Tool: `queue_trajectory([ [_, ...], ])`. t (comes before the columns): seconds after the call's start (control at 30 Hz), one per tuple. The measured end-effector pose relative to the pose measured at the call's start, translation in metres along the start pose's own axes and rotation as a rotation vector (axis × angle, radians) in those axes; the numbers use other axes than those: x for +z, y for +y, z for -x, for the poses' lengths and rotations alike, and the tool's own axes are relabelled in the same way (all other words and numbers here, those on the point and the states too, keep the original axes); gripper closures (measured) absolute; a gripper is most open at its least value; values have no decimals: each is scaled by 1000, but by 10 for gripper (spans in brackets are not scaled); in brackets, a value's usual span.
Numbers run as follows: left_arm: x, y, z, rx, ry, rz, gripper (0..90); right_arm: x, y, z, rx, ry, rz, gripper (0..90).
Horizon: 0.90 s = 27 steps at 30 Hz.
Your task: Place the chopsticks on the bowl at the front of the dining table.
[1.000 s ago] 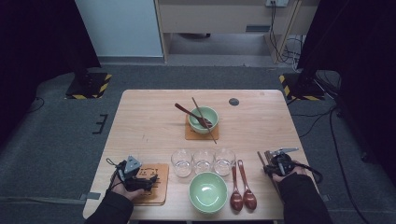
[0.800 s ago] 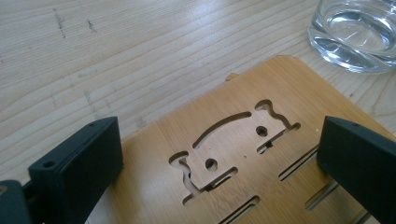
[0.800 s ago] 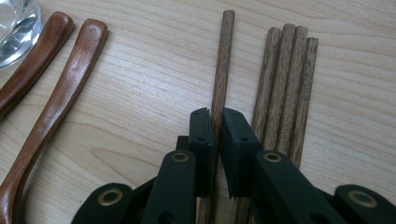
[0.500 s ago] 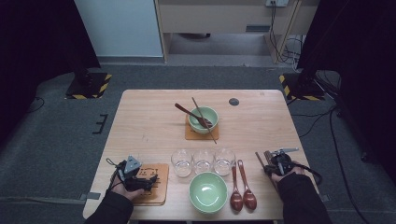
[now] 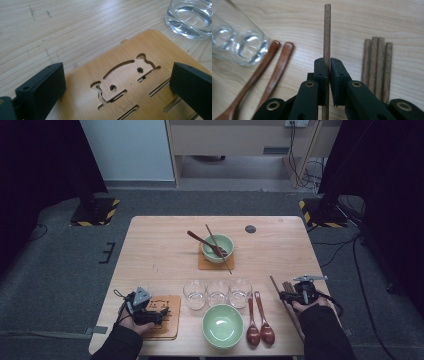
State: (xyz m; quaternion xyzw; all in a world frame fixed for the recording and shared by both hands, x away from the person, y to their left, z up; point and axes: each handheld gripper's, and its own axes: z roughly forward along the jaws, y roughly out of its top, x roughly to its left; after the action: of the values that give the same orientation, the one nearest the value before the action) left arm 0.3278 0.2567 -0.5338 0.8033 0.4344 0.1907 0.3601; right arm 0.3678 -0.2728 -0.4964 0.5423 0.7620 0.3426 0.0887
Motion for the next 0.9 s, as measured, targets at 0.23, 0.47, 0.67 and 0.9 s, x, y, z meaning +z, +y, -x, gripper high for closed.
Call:
queue_trajectory([
  [0.23, 0, 0, 0, 0, 0, 0, 0, -4, 5, 0, 4, 45, 58, 841],
  [0.47, 0, 0, 0, 0, 0, 0, 0, -10, 11, 0, 21, 68, 126, 841],
  [0.67, 0, 0, 0, -1, 0, 0, 0, -14, 16, -1, 34, 99, 170, 841],
  [0.9, 0, 0, 0, -1, 0, 0, 0, -20, 24, -3, 54, 143, 228, 841],
])
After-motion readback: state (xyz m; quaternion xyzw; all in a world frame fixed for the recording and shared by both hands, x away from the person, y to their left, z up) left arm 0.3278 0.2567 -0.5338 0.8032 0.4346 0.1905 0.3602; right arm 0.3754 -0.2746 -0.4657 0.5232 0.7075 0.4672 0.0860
